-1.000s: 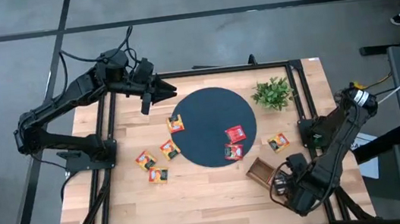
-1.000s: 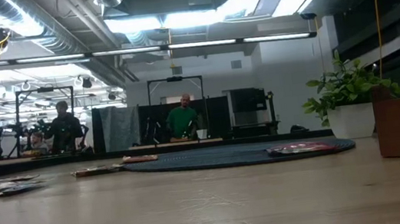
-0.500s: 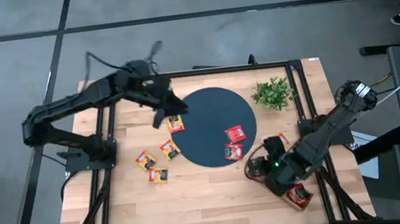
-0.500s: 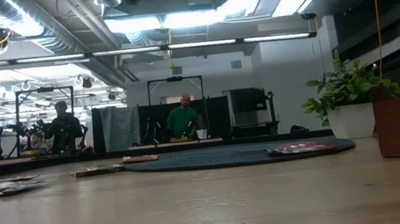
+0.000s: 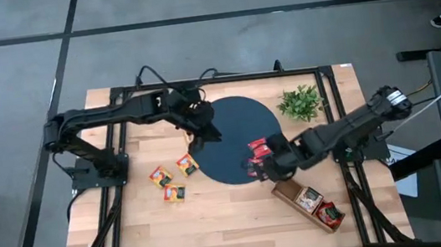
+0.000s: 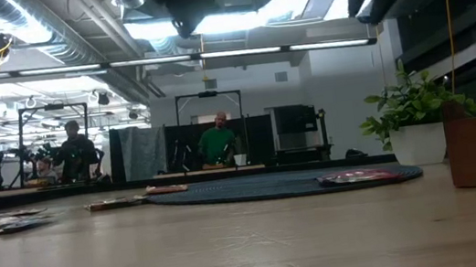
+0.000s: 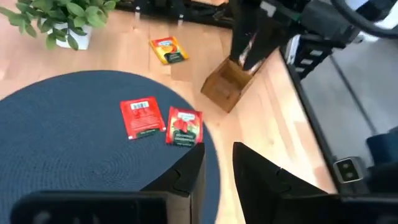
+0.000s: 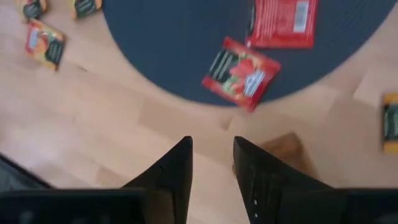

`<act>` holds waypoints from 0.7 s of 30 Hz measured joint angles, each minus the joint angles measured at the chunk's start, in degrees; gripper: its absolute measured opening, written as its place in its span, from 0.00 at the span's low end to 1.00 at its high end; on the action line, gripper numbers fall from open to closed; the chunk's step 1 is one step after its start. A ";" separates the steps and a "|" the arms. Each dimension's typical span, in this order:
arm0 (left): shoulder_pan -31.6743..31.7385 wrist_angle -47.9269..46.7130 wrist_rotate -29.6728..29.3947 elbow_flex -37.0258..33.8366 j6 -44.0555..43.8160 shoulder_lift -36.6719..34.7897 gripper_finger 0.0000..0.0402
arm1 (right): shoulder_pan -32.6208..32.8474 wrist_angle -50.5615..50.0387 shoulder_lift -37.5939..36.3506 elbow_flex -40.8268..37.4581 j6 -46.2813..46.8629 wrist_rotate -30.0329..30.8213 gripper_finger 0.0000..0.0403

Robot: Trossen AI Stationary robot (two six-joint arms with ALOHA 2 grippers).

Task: Pick & Place Tea
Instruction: Put the red tea bag into the right section of the wooden organizer

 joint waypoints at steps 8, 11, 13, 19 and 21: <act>-3.44 -1.25 -1.98 0.00 2.16 4.20 0.13 | -7.03 1.31 0.26 -3.74 -9.51 -4.60 0.29; -4.27 -2.44 -2.16 0.00 3.06 4.22 0.11 | -8.98 8.30 0.24 -8.46 -12.27 -8.86 0.29; -4.53 -3.11 -2.70 0.00 3.56 4.21 0.10 | -10.07 14.79 0.26 -12.04 -12.99 -11.69 0.29; -4.41 0.71 -3.18 -3.57 1.56 4.13 0.07 | -12.34 32.80 0.28 -23.31 -11.27 -15.23 0.29; -4.41 3.31 -3.17 -5.87 -0.13 4.14 0.07 | -13.01 36.32 0.28 -26.19 -9.13 -16.31 0.29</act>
